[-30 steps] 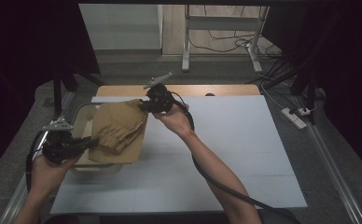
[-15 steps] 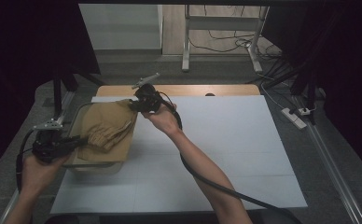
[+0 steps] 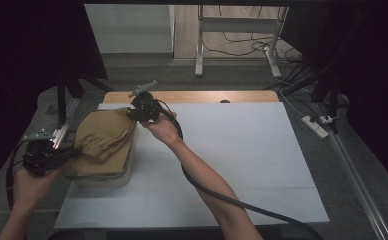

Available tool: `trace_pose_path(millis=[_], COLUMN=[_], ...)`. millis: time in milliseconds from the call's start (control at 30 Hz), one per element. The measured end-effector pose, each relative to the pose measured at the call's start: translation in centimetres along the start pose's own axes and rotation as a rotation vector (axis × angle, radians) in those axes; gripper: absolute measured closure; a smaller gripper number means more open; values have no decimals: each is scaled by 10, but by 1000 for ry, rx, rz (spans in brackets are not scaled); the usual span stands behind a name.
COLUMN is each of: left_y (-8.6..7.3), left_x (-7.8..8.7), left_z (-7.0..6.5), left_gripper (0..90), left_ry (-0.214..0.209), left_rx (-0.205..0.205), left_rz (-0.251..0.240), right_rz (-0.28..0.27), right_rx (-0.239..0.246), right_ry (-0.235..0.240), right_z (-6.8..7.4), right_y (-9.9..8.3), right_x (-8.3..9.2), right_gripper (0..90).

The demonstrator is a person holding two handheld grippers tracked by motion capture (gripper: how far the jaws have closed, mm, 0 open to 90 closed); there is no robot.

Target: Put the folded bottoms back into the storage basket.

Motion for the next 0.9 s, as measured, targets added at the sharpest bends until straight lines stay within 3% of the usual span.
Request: trace_pose_path(millis=[533, 900], left_y=[-17, -27], left_x=[-11, -25], left_z=[15, 20], left_gripper=[778, 776], left_ry=[38, 54], left_rx=[28, 35], left_rz=[29, 51], right_rz=[12, 57], right_rx=[14, 21], right_ry=[-16, -31], right_z=[7, 7], right_y=[-3, -14], right_x=[-31, -50], right_gripper=[825, 824])
Point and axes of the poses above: each handheld gripper's, and its own axes: x roughly backward along the jaws, y roughly out of its top, z roughly to its left, the point moved 6 cm from there along -x, roughly forward along the jaws, and after that the axes turned 6 degrees about z, right-handed, at the moved point
